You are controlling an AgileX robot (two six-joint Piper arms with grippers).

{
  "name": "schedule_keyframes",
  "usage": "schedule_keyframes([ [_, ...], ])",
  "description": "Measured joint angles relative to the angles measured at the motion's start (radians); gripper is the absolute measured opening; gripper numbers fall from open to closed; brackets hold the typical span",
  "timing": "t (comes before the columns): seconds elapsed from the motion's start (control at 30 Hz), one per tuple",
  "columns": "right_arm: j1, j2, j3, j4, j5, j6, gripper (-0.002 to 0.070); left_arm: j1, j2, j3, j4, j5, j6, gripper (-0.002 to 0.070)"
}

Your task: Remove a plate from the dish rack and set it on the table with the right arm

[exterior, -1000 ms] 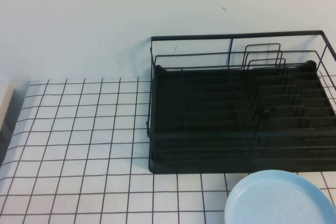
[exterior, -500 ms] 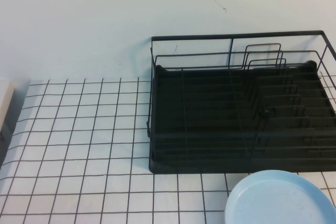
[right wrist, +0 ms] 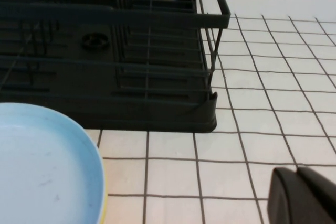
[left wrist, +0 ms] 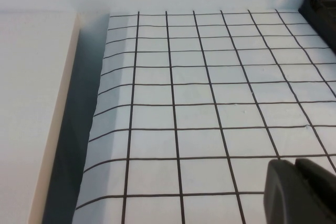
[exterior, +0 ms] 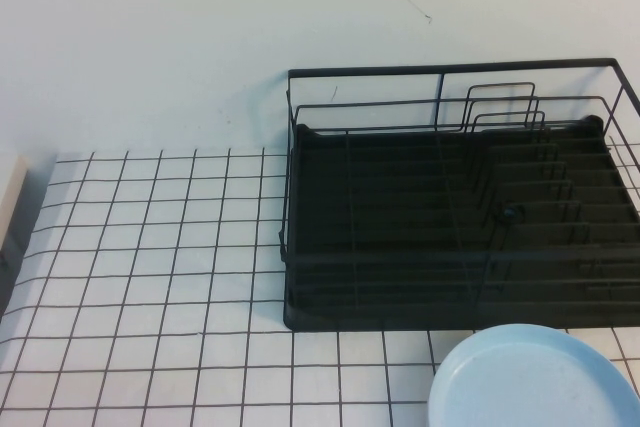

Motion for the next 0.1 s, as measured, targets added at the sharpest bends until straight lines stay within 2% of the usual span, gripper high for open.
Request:
schedule_keyframes([
  [0.1,0.0,0.0,0.0,-0.016,0.0,0.009,-0.0002,0.0,0.0,0.0,0.0,0.0,0.0,-0.0003],
])
